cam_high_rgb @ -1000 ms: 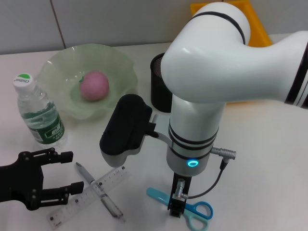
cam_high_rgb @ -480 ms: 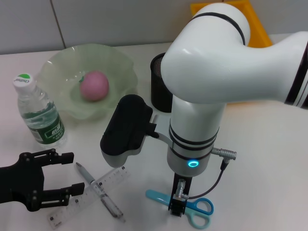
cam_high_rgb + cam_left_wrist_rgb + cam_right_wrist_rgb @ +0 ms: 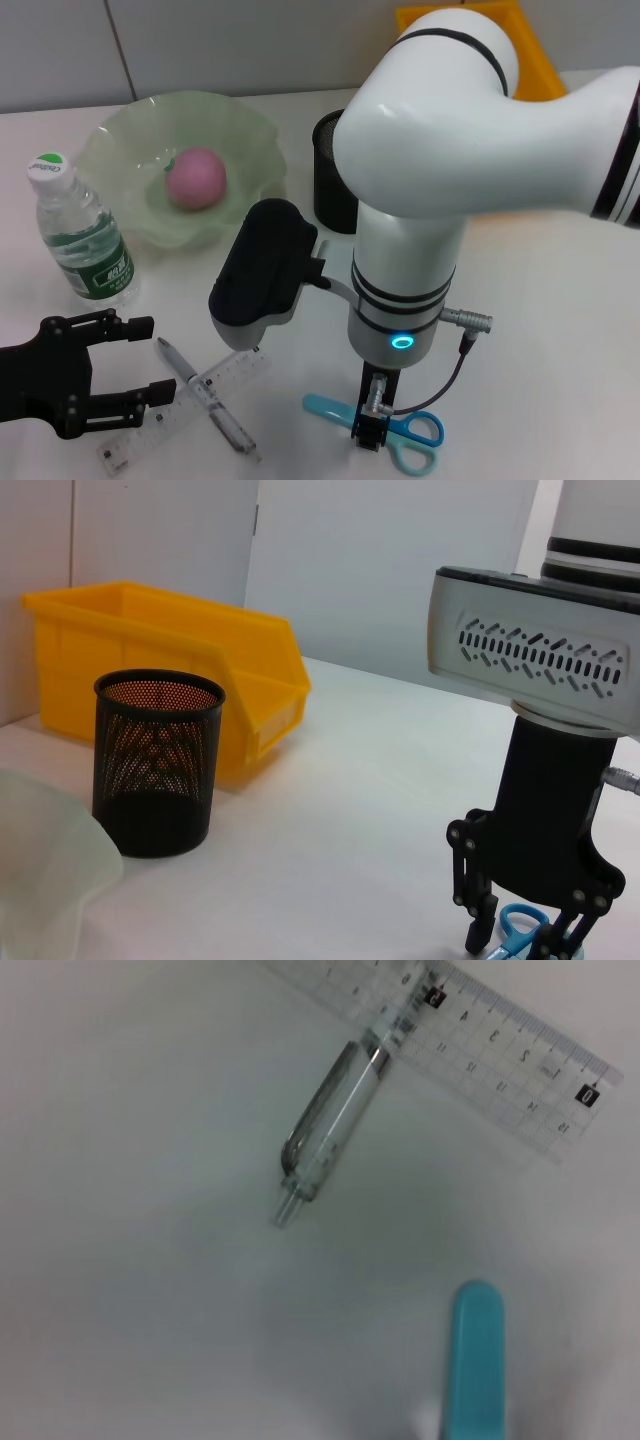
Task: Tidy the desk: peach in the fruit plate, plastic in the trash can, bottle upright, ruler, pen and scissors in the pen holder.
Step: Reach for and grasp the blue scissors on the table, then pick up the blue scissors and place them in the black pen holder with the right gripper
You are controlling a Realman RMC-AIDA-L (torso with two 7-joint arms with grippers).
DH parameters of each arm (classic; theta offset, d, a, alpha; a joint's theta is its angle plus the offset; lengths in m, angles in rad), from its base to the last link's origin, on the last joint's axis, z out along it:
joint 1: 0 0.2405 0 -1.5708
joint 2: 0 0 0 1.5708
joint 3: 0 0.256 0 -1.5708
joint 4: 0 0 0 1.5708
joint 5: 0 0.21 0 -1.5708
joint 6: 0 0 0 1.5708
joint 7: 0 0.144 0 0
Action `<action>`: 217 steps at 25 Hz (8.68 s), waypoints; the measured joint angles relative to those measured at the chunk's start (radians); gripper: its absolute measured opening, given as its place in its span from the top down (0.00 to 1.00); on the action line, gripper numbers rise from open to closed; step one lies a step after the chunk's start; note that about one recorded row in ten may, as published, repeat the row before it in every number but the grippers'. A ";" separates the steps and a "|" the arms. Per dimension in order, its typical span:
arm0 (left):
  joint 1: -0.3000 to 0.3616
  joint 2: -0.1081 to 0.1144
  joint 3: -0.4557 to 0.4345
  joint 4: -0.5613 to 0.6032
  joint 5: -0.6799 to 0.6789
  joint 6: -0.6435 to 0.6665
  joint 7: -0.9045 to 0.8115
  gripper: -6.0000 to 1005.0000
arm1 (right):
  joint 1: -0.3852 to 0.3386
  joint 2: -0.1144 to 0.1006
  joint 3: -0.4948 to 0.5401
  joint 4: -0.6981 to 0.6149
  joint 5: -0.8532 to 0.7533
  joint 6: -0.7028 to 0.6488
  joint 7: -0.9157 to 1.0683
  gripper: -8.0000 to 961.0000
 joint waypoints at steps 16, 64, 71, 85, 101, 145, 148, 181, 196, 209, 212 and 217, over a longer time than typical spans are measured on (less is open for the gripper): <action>-0.002 0.000 -0.002 0.001 0.000 0.000 -0.002 0.22 | 0.002 0.000 -0.005 0.005 0.002 0.006 -0.007 0.68; -0.002 0.001 -0.099 -0.012 -0.018 0.041 -0.002 0.22 | -0.180 -0.009 0.698 0.072 0.032 -0.044 -0.555 0.76; -0.003 -0.001 -0.103 -0.020 -0.032 0.037 -0.005 0.22 | -0.251 -0.011 0.875 0.078 0.107 -0.030 -0.803 0.76; -0.005 -0.003 -0.103 -0.052 -0.066 0.018 -0.012 0.22 | -0.328 -0.013 1.151 0.080 0.306 -0.022 -1.048 0.77; -0.018 -0.003 -0.103 -0.068 -0.100 0.004 -0.026 0.22 | -0.371 -0.014 1.242 0.239 0.701 0.121 -1.424 0.77; -0.021 -0.007 -0.103 -0.142 -0.165 -0.075 0.058 0.22 | -0.448 -0.003 1.164 0.403 1.129 0.368 -3.070 0.77; -0.019 -0.008 -0.103 -0.148 -0.170 -0.086 0.086 0.22 | -0.456 -0.002 1.159 0.437 1.186 0.364 -3.234 0.77; -0.006 -0.010 -0.103 -0.269 -0.207 -0.130 0.308 0.23 | -0.418 -0.005 1.127 0.725 1.344 0.304 -4.577 0.72; -0.009 -0.011 -0.103 -0.332 -0.237 -0.147 0.422 0.23 | -0.415 -0.007 1.036 0.722 1.341 0.354 -4.726 0.67; -0.013 -0.011 -0.102 -0.379 -0.238 -0.166 0.516 0.23 | -0.418 -0.002 1.045 0.741 1.377 0.419 -4.835 0.62; -0.016 -0.011 -0.102 -0.383 -0.238 -0.166 0.526 0.23 | -0.415 -0.001 1.037 0.752 1.416 0.435 -4.865 0.60; -0.018 -0.012 -0.102 -0.393 -0.247 -0.166 0.548 0.23 | -0.406 0.000 1.034 0.779 1.433 0.433 -4.898 0.59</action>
